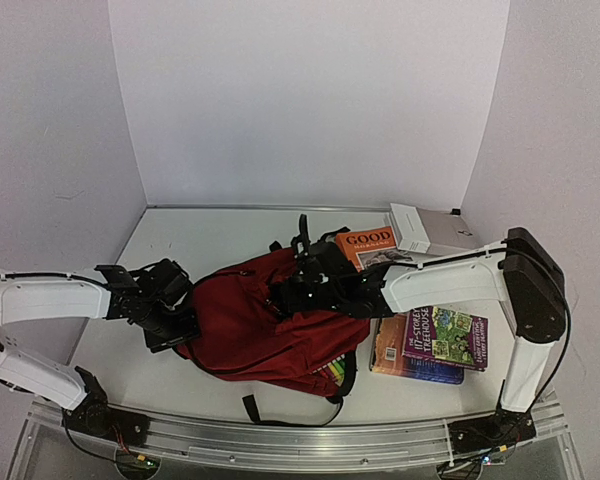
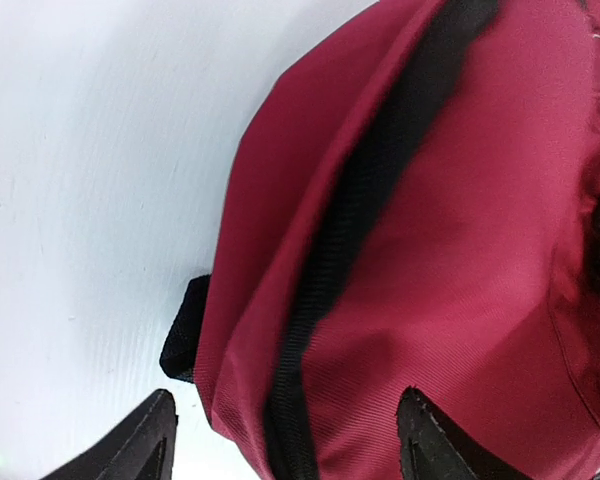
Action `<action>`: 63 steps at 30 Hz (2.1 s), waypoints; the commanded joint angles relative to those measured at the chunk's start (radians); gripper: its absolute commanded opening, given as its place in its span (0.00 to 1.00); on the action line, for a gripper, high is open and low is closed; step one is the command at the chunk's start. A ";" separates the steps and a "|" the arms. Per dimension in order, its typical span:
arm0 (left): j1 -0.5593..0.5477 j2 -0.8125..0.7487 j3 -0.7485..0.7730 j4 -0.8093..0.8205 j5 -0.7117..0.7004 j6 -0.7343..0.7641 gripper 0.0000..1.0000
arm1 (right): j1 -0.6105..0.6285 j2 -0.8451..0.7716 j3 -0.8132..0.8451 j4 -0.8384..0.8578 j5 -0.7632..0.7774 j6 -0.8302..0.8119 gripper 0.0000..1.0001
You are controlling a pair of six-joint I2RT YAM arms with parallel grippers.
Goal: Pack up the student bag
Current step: Adjust the student bag at the center of the board.
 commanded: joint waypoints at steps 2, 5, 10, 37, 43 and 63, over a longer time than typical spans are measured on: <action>0.014 0.041 -0.068 0.223 0.063 -0.022 0.46 | -0.004 -0.051 0.042 0.022 -0.043 -0.020 0.00; 0.045 0.027 0.012 0.193 0.034 0.054 0.14 | -0.005 -0.064 0.065 0.022 -0.067 -0.042 0.00; 0.232 -0.033 0.355 -0.013 -0.029 0.324 0.00 | -0.005 -0.103 0.078 0.030 -0.066 -0.075 0.00; 0.408 0.345 1.413 -0.113 0.363 1.083 0.00 | 0.077 -0.303 0.098 0.199 0.096 -0.217 0.00; 0.410 0.278 1.124 0.030 0.406 0.995 0.00 | 0.078 -0.274 -0.074 0.344 0.105 -0.268 0.00; 0.352 -0.147 0.234 0.134 0.275 0.477 0.76 | 0.078 -0.099 -0.262 0.254 -0.039 0.072 0.00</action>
